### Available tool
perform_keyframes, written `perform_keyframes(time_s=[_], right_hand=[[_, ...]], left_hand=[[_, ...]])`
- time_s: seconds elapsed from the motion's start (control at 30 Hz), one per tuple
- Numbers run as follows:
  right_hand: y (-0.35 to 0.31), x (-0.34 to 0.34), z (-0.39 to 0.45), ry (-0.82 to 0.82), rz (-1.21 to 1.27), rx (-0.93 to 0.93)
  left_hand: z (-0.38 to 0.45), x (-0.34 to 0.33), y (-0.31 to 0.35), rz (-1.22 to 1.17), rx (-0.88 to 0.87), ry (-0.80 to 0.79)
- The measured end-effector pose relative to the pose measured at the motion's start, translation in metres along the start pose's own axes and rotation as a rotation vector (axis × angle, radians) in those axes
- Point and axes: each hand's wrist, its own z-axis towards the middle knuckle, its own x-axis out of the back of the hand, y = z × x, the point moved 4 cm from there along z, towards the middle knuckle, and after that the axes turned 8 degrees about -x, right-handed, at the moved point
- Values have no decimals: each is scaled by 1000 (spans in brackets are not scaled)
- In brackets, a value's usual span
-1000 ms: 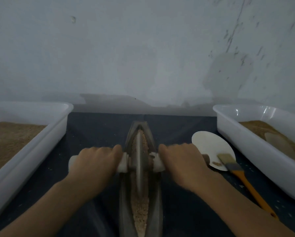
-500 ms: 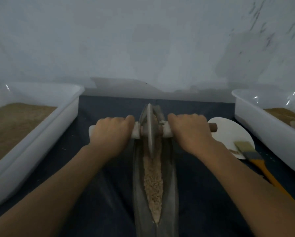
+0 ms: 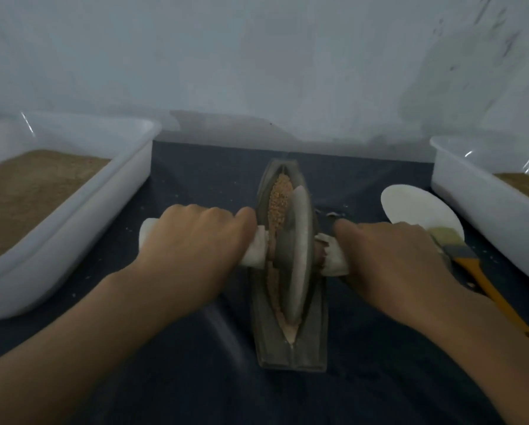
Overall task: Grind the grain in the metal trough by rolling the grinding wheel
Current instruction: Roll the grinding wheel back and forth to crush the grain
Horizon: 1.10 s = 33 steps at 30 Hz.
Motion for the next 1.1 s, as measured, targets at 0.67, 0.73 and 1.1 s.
perform_keyframes(time_s=[0.67,0.73,1.1], right_hand=[[5,-32,37,5,-66,-20],[5,-26,25,20,-72,11],[9,-47,82,101,-100,-74]], left_hand=[[29,-30,-12,-36,39,81],[18,-23,-8,-15,24,90],[59,-56,-26,-124,145,152]])
